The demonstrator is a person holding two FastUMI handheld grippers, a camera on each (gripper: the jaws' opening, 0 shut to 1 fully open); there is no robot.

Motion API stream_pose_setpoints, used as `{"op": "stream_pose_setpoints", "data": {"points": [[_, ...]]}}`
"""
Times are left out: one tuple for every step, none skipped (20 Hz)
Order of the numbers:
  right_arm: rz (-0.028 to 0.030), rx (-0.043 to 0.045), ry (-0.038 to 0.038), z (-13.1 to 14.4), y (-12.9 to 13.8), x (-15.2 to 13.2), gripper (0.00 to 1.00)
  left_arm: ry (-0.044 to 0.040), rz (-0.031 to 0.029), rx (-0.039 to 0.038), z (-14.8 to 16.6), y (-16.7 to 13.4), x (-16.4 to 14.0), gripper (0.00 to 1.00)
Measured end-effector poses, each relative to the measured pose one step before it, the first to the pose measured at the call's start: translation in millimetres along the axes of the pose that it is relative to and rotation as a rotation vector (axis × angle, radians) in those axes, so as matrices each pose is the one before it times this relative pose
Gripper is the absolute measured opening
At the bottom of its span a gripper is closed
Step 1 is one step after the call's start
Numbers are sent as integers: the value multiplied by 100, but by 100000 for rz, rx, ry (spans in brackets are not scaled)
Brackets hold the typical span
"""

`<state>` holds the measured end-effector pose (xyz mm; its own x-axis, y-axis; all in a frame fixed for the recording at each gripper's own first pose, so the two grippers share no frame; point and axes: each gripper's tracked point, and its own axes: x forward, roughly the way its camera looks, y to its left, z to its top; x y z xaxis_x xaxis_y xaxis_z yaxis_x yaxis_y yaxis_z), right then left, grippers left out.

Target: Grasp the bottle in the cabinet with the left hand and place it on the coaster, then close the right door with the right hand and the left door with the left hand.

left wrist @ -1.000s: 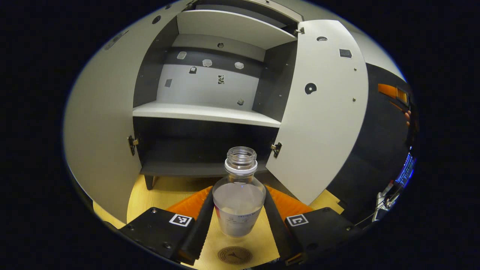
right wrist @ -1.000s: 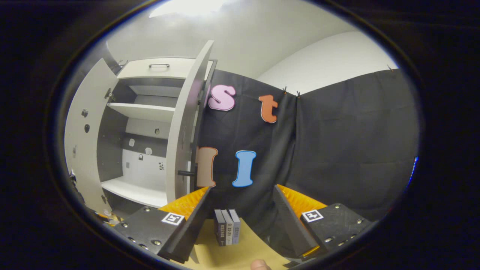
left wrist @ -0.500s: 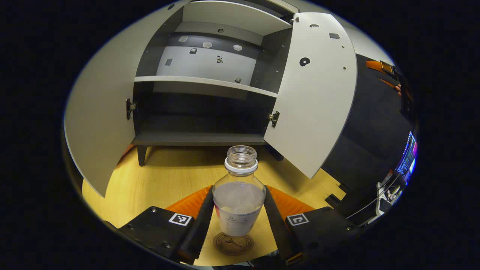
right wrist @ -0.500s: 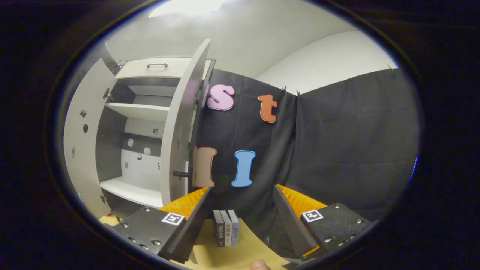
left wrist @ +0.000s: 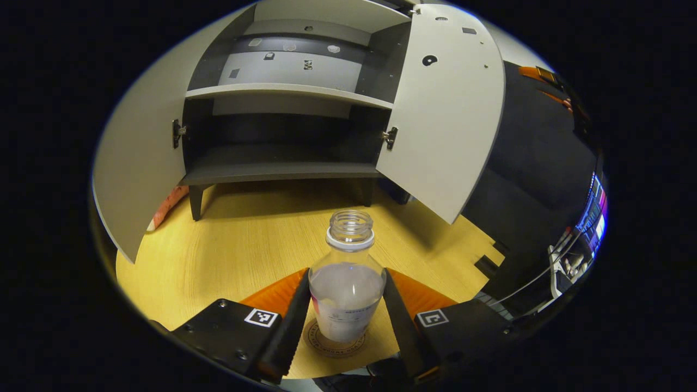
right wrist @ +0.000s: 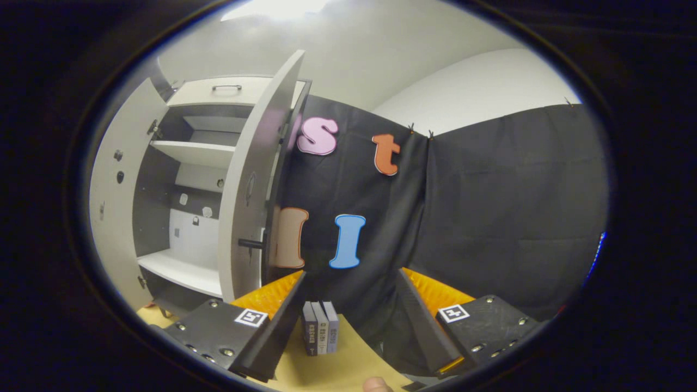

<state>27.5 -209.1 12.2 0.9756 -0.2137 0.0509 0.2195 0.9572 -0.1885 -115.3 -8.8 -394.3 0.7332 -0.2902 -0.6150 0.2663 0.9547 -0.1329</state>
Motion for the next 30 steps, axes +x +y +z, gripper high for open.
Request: {"op": "stream_pose_setpoints", "data": {"points": [[225, -36, 277, -145, 93, 123, 98, 1202, -531, 229, -462, -126, -10, 80], [202, -116, 220, -128, 82, 29, 98, 1171, 225, 475, -641, 46, 31, 78], [319, -91, 160, -158, 92, 66, 98, 1249, 470, 508, -499, 44, -78, 80], [308, -92, 131, -54, 173, 144, 99, -3167, 166, 75, 473, -21, -88, 78], [306, -76, 147, -140, 27, 48, 99, 55, 322, 140, -31, -5, 163, 80], [372, -131, 203, -64, 164, 105, 100, 729, 397, 103, -339, -46, -222, 79], [275, -85, 163, -167, 63, -49, 100, 519, 821, 978, -76, 45, -21, 80], [323, 28, 135, -55, 189, 38, 100, 584, 599, 1084, -104, 89, -79, 80], [222, 174, 112, -94, 2, 54, 100, 445, 206, 901, -108, -67, -88, 80], [208, 327, 172, -67, 104, 15, 99, 270, -93, 644, -45, -9, -8, 80], [274, 468, 171, -89, 194, 69, 99, 360, -11, 650, 46, 12, -36, 80], [268, 459, 305, -167, 72, -12, 99, 466, 100, 519, -120, 50, -44, 80], [160, 351, 194, -131, 9, 7, 98, 387, 9, 165, -47, -29, -48, 80], [142, 178, 115, -29, 31, -48, 99, 519, -312, 188, -243, -36, -183, 84], [51, 25, -42, 17, -18, -17, 99, 1172, -518, -52, -206, -69, -84, 84], [-33, -9, -81, 8, 51, -95, 99, 1478, -377, -643, -367, 6, -5, 83], [-57, 85, -94, -21, -24, -88, 99, 1795, -63, -692, -343, 1, -72, 81], [26, 124, 18, -40, -28, -78, 99, 565, 25, -406, -95, -37, -137, 81], [-102, 76, 13, -97, -3, 1, 99, -295, 217, 72, 128, 38, -77, 81], [-99, 96, 42, 93, -3, -13, 99, 251, 308, 249, -46, 57, 0, 80], [124, 204, 198, -121, -20, -9, 98, 330, 78, 173, -16, 13, -75, 80], [24, 218, 268, -99, 21, -43, 99, 266, -358, -154, 9, -120, -132, 81], [-14, 187, 185, -80, -31, -51, 99, -270, -372, -246, 147, -69, -98, 80], [-2, 202, 23, 56, -12, 2, 99, 31, -275, -113, 88, -47, -28, 80], [-13, 137, -21, 30, 27, 104, 99, 75, 110, -27, 126, 12, -100, 81], [130, 34, -19, -35, -10, -83, 99, -141, 260, -48, 79, 37, -64, 84], [137, -99, 83, -25, 32, 103, 99, 240, 96, -531, 187, -31, -79, 80], [106, -167, 72, 21, 38, 95, 99, 342, 174, -461, 47, -14, -98, 81], [136, -127, -4, -35, 48, 17, 99, -388, 139, 22, 277, 12, -172, 80], [37, -60, 90, 5, -14, -14, 99, -814, -210, 354, 359, -54, -98, 80]]}}
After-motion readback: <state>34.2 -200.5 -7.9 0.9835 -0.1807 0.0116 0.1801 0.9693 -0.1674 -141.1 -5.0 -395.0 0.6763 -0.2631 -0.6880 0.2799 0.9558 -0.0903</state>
